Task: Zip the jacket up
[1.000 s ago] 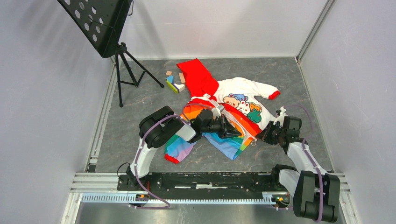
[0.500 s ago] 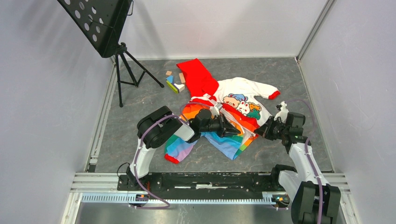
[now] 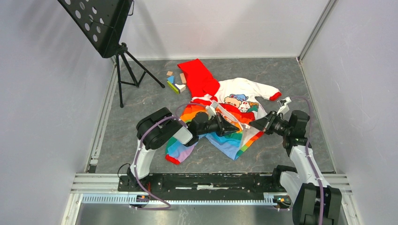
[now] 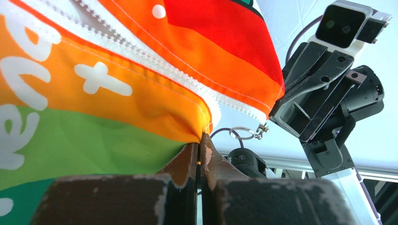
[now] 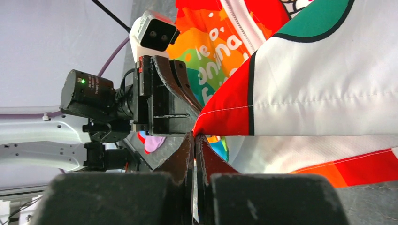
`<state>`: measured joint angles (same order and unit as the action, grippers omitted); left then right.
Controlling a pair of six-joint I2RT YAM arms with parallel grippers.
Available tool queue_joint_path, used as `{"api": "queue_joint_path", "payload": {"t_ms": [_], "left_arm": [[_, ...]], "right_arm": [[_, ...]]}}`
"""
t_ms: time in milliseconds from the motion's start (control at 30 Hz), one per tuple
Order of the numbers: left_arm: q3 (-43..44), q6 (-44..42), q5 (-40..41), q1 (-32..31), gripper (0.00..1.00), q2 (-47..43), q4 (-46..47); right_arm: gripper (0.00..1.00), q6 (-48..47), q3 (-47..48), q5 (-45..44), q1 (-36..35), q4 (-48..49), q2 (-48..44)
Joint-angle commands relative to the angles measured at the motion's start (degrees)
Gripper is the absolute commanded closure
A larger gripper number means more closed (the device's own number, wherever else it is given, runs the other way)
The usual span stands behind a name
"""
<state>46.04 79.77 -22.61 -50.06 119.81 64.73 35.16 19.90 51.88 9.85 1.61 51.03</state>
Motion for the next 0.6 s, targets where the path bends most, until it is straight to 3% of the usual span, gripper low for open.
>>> {"api": "queue_joint_path", "payload": {"t_ms": [0,167,567], "left_arm": [[2.5,-3.5,1.5,0.1,0.98,-1.2,3.5],[4.2,-3.9,1.0,-0.9,0.98,-1.1,3.6],[1.1,-0.8,1.0,-2.0,0.98,-1.5,10.3]], "right_arm": [[1.00,7.7,-1.2,2.2,-1.2,7.1,-1.9],[1.00,10.4,-2.7,0.7,-2.5,9.9,-2.8],[1.00,2.5,-2.7,-8.2,-3.4,5.6,-3.4]]}}
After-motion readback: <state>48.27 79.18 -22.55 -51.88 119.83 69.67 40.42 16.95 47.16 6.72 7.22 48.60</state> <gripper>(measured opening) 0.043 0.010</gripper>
